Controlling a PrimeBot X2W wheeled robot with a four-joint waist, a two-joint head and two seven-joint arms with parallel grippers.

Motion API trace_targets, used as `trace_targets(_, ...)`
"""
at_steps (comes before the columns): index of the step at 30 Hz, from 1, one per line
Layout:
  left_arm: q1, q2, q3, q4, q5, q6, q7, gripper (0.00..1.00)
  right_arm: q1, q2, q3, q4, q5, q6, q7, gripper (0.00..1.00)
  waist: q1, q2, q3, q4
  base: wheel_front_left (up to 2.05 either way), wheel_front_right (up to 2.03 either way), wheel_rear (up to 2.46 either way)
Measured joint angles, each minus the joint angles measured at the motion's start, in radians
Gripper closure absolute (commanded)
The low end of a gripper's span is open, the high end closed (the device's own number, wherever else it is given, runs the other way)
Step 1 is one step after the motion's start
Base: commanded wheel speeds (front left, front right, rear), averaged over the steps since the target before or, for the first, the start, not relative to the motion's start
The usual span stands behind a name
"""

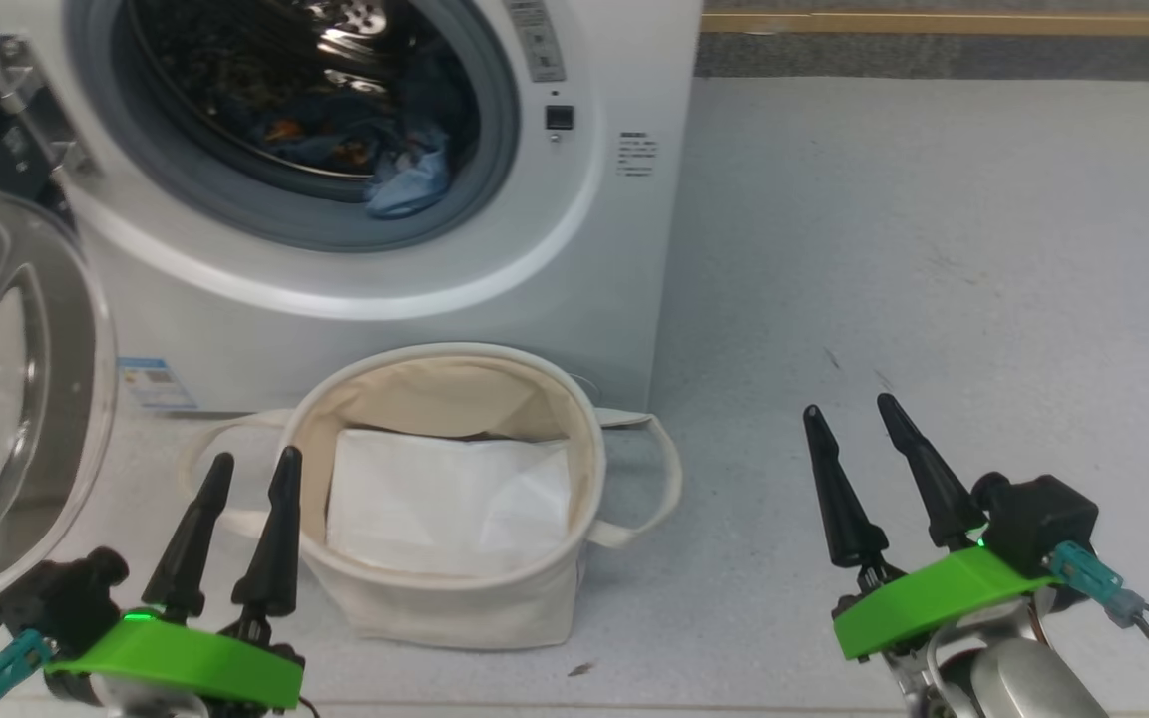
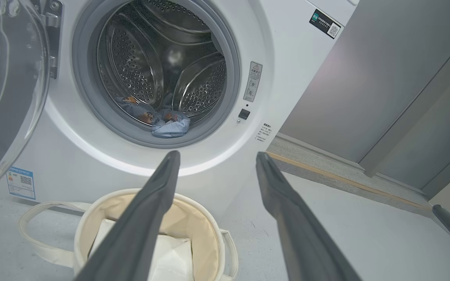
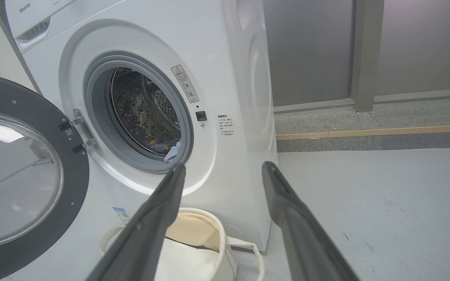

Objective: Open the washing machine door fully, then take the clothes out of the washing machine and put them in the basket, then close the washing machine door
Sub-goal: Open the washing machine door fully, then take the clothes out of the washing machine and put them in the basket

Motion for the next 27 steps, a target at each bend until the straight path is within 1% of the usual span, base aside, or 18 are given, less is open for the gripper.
trace_targets(3, 0.000, 0.000, 0.000, -0.002, 0.003, 0.010, 0.001, 0.00, 0.000, 0.000, -0.002, -0.002, 0.000, 0.000, 0.000, 0.00, 0.0000, 0.0000, 0.003, -0.020, 0.00, 0.00, 0.00)
trace_targets(7, 0.000, 0.002, 0.001, -0.004, 0.003, 0.015, 0.002, 0.00, 0.000, 0.000, -0.004, -0.005, 0.000, 0.000, 0.000, 0.00, 0.0000, 0.0000, 0.001, -0.020, 0.00, 0.00, 0.00)
trace_targets(20, 0.016, 0.018, -0.002, -0.027, 0.010, 0.018, 0.002, 0.00, 0.000, -0.003, -0.034, -0.028, -0.004, 0.000, 0.001, 0.00, 0.0000, 0.0000, 0.001, 0.015, 0.03, -0.02, 0.00)
trace_targets(27, 0.016, 0.023, -0.011, -0.027, 0.010, 0.017, 0.002, 0.00, 0.000, -0.004, -0.033, -0.029, -0.005, 0.000, 0.002, 0.00, 0.0000, 0.0000, -0.002, 0.014, 0.72, -0.85, 0.12)
